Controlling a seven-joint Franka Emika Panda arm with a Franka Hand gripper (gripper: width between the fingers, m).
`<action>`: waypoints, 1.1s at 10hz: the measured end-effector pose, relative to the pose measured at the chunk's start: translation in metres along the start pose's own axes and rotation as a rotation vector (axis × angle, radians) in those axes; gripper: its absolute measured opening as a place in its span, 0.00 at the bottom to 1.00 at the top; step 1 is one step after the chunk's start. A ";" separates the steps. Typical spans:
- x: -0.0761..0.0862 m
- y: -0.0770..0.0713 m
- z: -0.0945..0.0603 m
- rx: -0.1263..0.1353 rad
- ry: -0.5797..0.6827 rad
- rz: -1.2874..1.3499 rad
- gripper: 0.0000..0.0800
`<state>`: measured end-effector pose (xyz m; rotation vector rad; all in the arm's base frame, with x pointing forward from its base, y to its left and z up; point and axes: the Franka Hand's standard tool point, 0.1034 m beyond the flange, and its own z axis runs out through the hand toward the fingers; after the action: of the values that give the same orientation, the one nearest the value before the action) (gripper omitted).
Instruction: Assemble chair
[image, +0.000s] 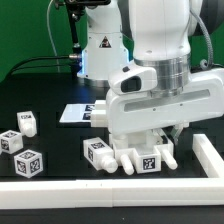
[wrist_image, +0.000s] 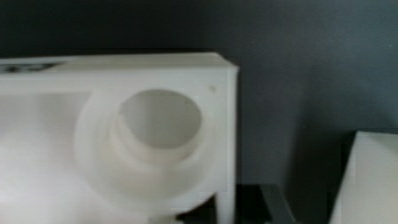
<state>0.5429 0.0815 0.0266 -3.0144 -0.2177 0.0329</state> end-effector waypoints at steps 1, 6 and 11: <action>0.001 0.004 -0.015 0.002 0.002 -0.081 0.04; 0.005 0.011 -0.023 0.001 0.006 -0.256 0.04; 0.022 -0.017 -0.028 -0.051 0.056 -0.833 0.04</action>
Offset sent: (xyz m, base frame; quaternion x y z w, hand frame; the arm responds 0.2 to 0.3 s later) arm 0.0000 0.0000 0.0000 0.0000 0.0000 0.0000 1.0000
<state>0.5630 0.0979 0.0560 -2.7104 -1.4344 -0.1316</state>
